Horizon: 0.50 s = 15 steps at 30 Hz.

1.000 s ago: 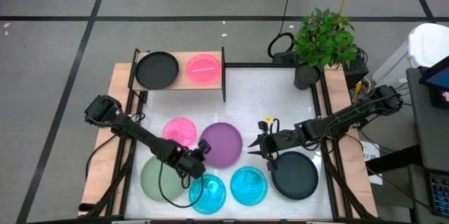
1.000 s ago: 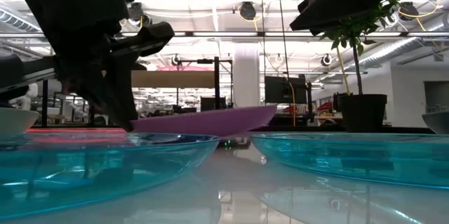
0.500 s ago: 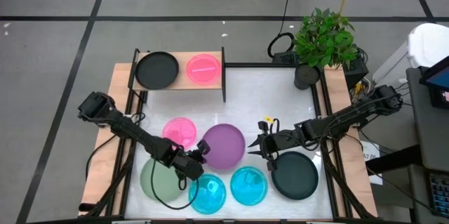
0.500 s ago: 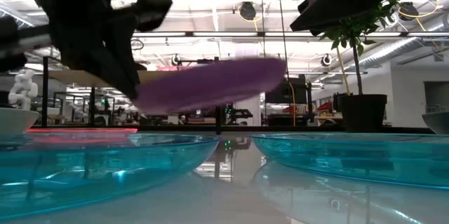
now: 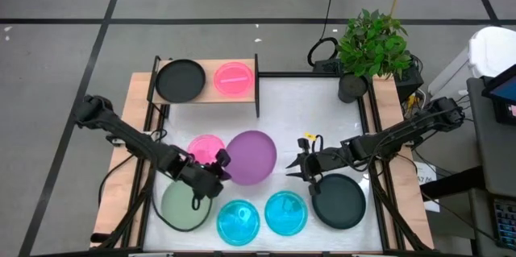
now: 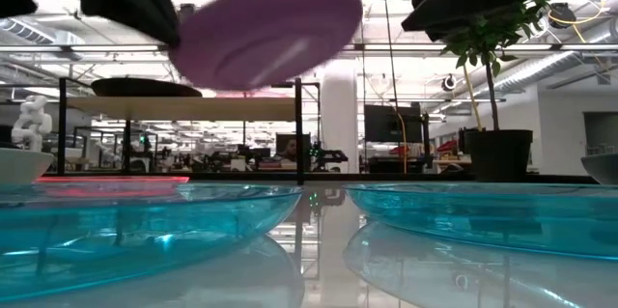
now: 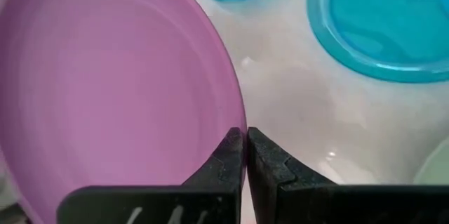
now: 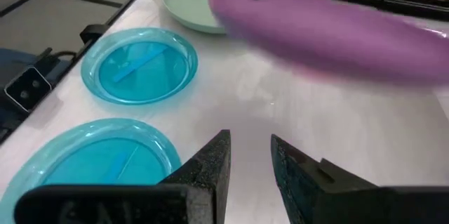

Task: Place and stack plates onto a shelf
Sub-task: Stack the purple plate on top of the black plate on the shelf

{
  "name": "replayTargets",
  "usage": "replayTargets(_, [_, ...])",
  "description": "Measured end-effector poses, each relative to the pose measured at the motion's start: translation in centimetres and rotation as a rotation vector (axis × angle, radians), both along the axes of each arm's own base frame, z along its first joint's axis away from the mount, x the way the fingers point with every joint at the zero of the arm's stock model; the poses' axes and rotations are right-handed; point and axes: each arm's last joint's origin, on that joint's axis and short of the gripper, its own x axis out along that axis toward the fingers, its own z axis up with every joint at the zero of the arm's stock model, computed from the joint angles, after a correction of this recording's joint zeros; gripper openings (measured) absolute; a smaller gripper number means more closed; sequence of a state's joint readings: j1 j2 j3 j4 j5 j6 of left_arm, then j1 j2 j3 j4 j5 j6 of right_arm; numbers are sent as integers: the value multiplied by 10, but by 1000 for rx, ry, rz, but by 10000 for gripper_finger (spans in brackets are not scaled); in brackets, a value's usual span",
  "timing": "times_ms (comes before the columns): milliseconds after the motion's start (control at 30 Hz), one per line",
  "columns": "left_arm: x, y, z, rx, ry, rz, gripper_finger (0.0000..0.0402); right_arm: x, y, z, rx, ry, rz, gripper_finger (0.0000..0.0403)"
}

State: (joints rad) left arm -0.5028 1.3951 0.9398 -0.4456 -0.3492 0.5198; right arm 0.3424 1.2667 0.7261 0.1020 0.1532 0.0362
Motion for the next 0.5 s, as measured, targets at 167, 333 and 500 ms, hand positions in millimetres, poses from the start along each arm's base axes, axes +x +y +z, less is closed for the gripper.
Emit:
replayTargets(167, [-9,10,23,5,-86,6,7,-1,0,-1,-34,11,17,89])
replayTargets(333, [-20,24,38,42,-126,43,7,-1,0,-1,-66,5,36,89])
replayTargets(500, [-29,46,48,53,-119,111,7,0,-1,-1,-113,-7,56,89])
